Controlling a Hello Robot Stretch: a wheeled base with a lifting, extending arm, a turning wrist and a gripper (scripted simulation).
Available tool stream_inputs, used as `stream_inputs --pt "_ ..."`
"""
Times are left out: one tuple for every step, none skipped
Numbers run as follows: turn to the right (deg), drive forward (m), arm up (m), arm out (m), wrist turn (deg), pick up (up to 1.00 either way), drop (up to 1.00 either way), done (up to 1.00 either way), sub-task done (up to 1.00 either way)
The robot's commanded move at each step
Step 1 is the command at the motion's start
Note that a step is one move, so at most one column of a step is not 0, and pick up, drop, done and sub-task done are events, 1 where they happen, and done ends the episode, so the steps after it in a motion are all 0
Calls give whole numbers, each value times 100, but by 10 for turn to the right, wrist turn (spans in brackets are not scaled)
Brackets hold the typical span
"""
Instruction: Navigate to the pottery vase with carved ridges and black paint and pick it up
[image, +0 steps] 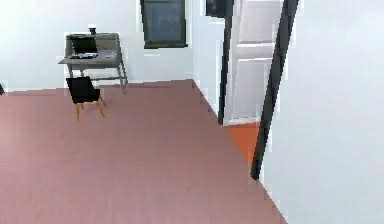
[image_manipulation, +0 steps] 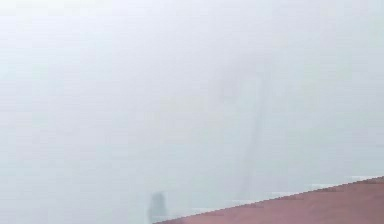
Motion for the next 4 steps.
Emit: stream_inputs --pt "0 100 0 0 0 0 0 0 0" --pt "0 60 0 0 0 0 0 0 0" --pt "450 0 0 0 0 0 0 0 0" --pt "300 0 0 0 0 0 0 0 0"
